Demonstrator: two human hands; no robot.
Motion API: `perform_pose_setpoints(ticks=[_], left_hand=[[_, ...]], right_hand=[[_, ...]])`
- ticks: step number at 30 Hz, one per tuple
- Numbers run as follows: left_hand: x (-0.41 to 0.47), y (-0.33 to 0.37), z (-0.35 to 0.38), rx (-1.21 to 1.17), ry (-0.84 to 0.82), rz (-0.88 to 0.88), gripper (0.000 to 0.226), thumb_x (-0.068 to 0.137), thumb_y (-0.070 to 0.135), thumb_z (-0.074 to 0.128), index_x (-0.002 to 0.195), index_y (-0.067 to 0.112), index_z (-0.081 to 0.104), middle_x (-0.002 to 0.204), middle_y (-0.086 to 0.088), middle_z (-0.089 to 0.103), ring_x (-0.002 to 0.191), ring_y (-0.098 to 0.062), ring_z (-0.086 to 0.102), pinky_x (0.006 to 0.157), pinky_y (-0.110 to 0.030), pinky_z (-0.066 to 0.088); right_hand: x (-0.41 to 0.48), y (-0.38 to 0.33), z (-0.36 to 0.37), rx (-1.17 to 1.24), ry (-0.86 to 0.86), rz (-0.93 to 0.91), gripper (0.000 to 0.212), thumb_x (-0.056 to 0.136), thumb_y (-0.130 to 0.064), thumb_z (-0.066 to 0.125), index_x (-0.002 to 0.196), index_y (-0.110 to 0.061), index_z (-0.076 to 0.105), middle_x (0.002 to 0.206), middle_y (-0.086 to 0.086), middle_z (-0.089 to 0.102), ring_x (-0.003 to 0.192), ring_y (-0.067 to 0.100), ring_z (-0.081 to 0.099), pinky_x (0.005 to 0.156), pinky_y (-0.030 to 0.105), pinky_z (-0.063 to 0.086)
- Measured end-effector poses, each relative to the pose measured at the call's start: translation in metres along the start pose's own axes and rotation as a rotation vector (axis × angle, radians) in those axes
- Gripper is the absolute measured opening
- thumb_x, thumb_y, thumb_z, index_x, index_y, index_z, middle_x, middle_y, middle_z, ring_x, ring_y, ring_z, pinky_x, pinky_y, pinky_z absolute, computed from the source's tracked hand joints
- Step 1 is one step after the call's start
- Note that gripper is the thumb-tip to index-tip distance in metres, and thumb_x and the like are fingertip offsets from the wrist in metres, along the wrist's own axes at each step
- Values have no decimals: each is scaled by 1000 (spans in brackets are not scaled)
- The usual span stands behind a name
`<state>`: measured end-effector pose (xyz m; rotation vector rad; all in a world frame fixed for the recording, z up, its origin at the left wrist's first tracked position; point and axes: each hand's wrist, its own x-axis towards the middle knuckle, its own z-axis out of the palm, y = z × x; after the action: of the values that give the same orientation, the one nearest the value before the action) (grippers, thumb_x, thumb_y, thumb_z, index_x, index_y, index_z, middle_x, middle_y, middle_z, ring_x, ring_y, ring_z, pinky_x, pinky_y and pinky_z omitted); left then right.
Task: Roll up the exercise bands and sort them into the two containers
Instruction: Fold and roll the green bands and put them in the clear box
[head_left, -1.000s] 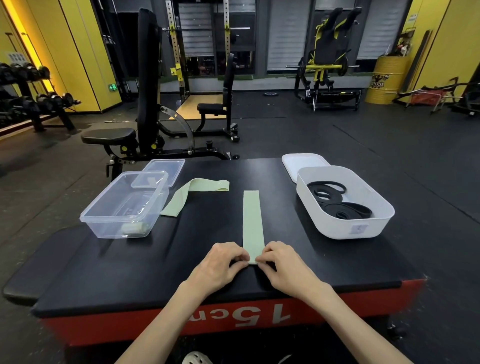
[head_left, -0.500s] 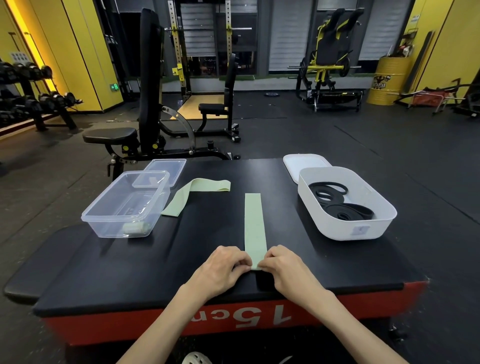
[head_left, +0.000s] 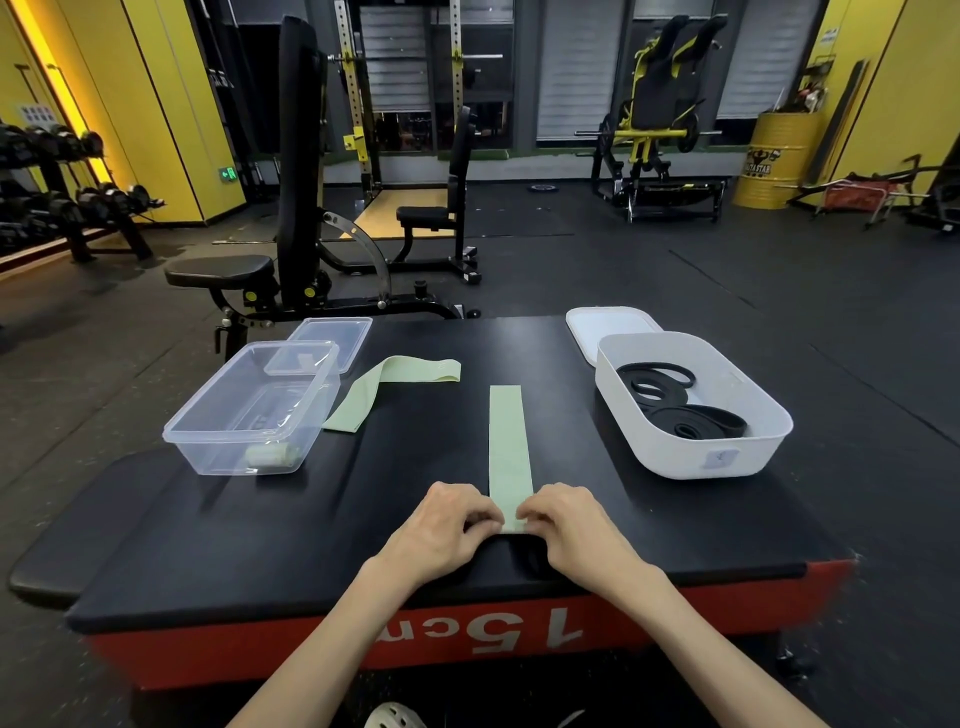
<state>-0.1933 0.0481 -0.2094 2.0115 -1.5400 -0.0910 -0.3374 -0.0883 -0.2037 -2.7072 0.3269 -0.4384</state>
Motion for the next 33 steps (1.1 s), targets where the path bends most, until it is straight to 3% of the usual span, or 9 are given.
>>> perform_pose_setpoints(ticks=[3, 8, 15, 20, 29, 33], left_hand=[[0, 1, 1, -15, 17, -21, 7, 86, 20, 66, 89, 21, 72, 80, 7, 67, 72, -5, 59, 71, -13, 45], [1, 0, 4, 38, 38, 26, 8, 87, 21, 64, 87, 21, 72, 82, 8, 63, 72, -6, 56, 71, -19, 47], [0, 3, 6, -4, 59, 43, 11, 87, 8, 61, 88, 18, 68, 82, 9, 59, 70, 2, 50, 70, -7, 38], [-1, 2, 3, 4, 39, 76, 11, 87, 16, 60, 92, 17, 70, 85, 5, 63, 73, -3, 55, 70, -11, 42], [-1, 1, 3, 0, 38, 92, 8, 87, 18, 65, 92, 16, 71, 86, 6, 61, 73, -2, 52, 71, -10, 41], [-1, 1, 6, 17, 69, 90, 10, 88, 19, 63, 94, 15, 71, 88, 5, 61, 75, 1, 50, 73, -9, 40]], right_hand=[[0, -2, -2, -4, 0, 12, 18, 86, -5, 54, 88, -18, 66, 79, -8, 58, 78, 14, 47, 72, 25, 39], [3, 1, 1, 5, 0, 32, 22, 86, -6, 54, 87, -19, 71, 90, -5, 63, 87, 16, 52, 78, 27, 43], [5, 1, -1, -7, -23, 49, 24, 88, -7, 52, 89, -20, 72, 88, -2, 61, 85, 18, 52, 72, 24, 38], [7, 1, 0, 4, -12, 77, 23, 86, -7, 54, 88, -20, 73, 88, -1, 63, 85, 21, 55, 75, 31, 45], [-1, -8, -2, -106, -6, -8, 24, 94, -13, 46, 97, -15, 70, 97, 0, 58, 93, 18, 47, 75, 24, 40], [-5, -8, -2, -74, 12, -9, 19, 91, -18, 57, 102, -13, 71, 99, 0, 60, 97, 19, 49, 80, 27, 43]])
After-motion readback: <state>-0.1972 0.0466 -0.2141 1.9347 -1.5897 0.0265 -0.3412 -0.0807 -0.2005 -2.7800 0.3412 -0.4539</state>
